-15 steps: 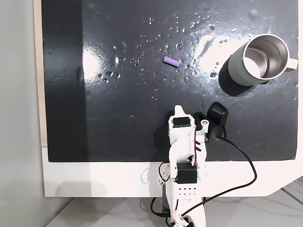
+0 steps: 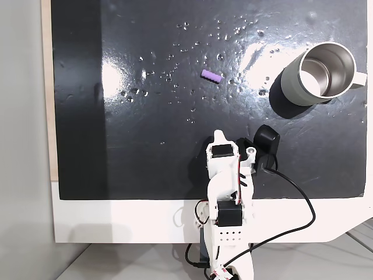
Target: Grasp a pengrip and put it in the cup.
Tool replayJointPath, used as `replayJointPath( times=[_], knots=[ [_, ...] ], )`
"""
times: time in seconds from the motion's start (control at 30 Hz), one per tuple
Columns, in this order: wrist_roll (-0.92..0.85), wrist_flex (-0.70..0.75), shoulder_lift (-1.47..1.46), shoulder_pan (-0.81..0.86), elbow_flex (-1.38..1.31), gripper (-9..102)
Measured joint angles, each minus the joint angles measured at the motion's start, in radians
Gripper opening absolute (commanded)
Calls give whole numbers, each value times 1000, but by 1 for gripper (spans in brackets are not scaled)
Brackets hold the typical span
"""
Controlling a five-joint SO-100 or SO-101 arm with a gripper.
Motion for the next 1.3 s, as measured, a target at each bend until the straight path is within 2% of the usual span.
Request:
replayJointPath(
  times=[0.33, 0.43, 0.77, 0.97, 1.13, 1.3],
  knots=[
    [-9, 0, -5, -29, -6, 0],
    [15, 0, -86, -46, -92, 0],
    [184, -72, -686, -54, -495, 0],
    [391, -92, -1023, -48, -699, 0],
    [592, -14, -1342, -32, -920, 0],
    [695, 15, -1505, -23, -1026, 0]
  ],
)
